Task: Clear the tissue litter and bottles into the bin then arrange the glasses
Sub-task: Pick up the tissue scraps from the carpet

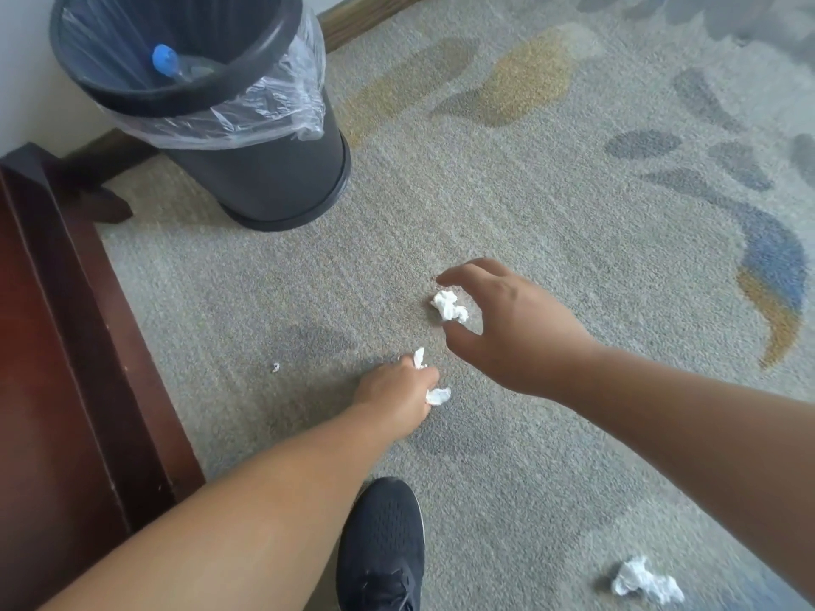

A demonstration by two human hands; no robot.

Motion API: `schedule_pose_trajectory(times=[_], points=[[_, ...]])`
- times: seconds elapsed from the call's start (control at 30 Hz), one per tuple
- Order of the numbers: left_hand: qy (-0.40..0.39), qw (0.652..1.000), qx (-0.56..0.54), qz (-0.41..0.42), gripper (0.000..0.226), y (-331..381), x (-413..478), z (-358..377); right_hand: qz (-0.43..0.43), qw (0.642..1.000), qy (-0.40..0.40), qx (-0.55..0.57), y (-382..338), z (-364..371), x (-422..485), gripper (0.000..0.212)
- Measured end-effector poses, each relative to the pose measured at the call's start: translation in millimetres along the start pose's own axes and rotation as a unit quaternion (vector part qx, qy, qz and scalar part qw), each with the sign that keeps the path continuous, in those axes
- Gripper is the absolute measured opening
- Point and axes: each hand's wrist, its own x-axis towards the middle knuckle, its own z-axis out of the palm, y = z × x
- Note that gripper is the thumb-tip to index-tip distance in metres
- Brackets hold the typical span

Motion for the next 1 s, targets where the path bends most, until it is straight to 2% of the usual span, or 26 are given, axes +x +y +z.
schedule_pose_trajectory(times=[0.07, 0.17, 0.23, 0.33, 0.4, 0.43, 0.53, 0.63, 0.73, 0.83, 1.0], points=[[0.055, 0.997, -0.045, -0.014, 0.015, 0.8, 10.3, -8.4, 0.009, 1.000, 0.003, 0.002, 4.5, -2.3, 2.2, 0.047], [0.153, 0.985, -0.080, -0.004, 0.024, 6.7, 33.4, -26.6, 0.024, 1.000, 0.011, 0.004, 10.1, -7.9, 4.3, 0.048], [0.171, 0.981, -0.090, 0.004, 0.026, 12.8, 50.4, -38.2, 0.036, 0.999, 0.019, 0.006, 15.1, -13.3, 5.7, 0.048], [0.156, 0.984, -0.081, 0.017, 0.035, 20.7, 67.5, -48.4, 0.051, 0.998, 0.032, 0.007, 22.9, -20.4, 7.2, 0.047], [0.115, 0.992, -0.041, 0.013, 0.050, 22.2, 75.3, -46.0, 0.060, 0.997, 0.040, 0.005, 28.9, -24.8, 5.8, 0.047], [0.091, 0.996, -0.022, 0.006, 0.051, 22.7, 77.4, -43.5, 0.065, 0.997, 0.042, 0.004, 31.9, -26.4, 3.9, 0.047], [0.043, 0.999, 0.009, -0.008, 0.031, 24.5, 79.3, -38.0, 0.074, 0.996, 0.045, 0.000, 39.9, -28.6, -3.9, 0.048], [0.010, 1.000, -0.006, -0.001, 0.025, 32.9, 75.4, -42.1, 0.082, 0.995, 0.056, 0.002, 46.7, -31.6, -16.2, 0.048], [0.011, 0.998, -0.031, 0.049, 0.021, 51.2, 69.1, -53.8, 0.097, 0.993, 0.071, 0.014, 55.3, -35.9, -37.6, 0.048], [0.010, 0.993, -0.038, 0.107, 0.008, 82.6, 61.9, -66.8, 0.120, 0.990, 0.077, 0.015, 66.6, -37.3, -68.1, 0.049], [0.003, 0.984, -0.031, 0.178, 0.022, 148.4, 40.2, -79.3, 0.174, 0.980, 0.096, 0.022, 93.3, -25.5, -140.4, 0.050]])
